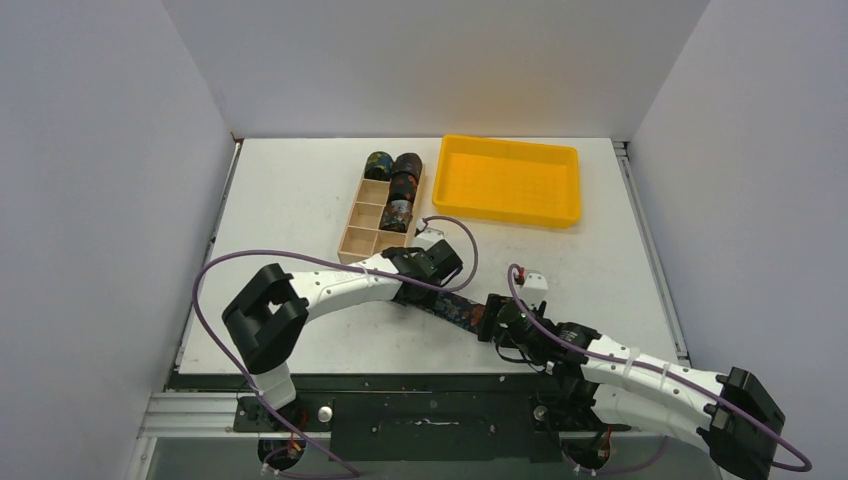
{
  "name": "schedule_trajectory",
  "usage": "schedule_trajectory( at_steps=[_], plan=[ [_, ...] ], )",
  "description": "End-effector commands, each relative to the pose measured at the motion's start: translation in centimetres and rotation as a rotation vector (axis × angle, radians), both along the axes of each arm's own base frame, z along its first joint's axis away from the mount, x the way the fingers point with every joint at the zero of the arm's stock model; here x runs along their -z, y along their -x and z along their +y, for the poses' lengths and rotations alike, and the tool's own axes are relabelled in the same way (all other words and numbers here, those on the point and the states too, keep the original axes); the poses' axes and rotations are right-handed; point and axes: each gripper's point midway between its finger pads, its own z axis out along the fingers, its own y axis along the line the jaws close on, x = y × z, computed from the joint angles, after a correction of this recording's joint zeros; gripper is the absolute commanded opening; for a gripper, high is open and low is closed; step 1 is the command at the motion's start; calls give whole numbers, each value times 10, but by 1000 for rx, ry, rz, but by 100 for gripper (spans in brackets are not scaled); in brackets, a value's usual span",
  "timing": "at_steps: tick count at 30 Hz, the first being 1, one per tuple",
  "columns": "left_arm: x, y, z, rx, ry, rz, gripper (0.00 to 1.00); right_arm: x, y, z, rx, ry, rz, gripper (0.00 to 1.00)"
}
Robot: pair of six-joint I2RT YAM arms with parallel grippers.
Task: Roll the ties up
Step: Roll the tie at the center of the board.
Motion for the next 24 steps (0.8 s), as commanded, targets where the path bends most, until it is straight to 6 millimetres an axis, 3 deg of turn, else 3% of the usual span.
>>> schedule_trajectory(
  at_steps=[1, 12, 17, 24],
  plan=[
    [-17, -5, -39, 49, 167, -9, 62, -13, -9, 1, 20, -20, -49, 73],
    [-12, -3, -63, 102, 249, 26, 64, -21, -9, 6, -14, -52, -74, 72],
    [-26, -6, -57, 95, 300, 12, 66, -41, -12, 14, -37, -115, -121, 74],
    [-53, -15, -31, 47, 415, -13, 71, -66, -16, 29, -96, -147, -155, 81]
  ],
)
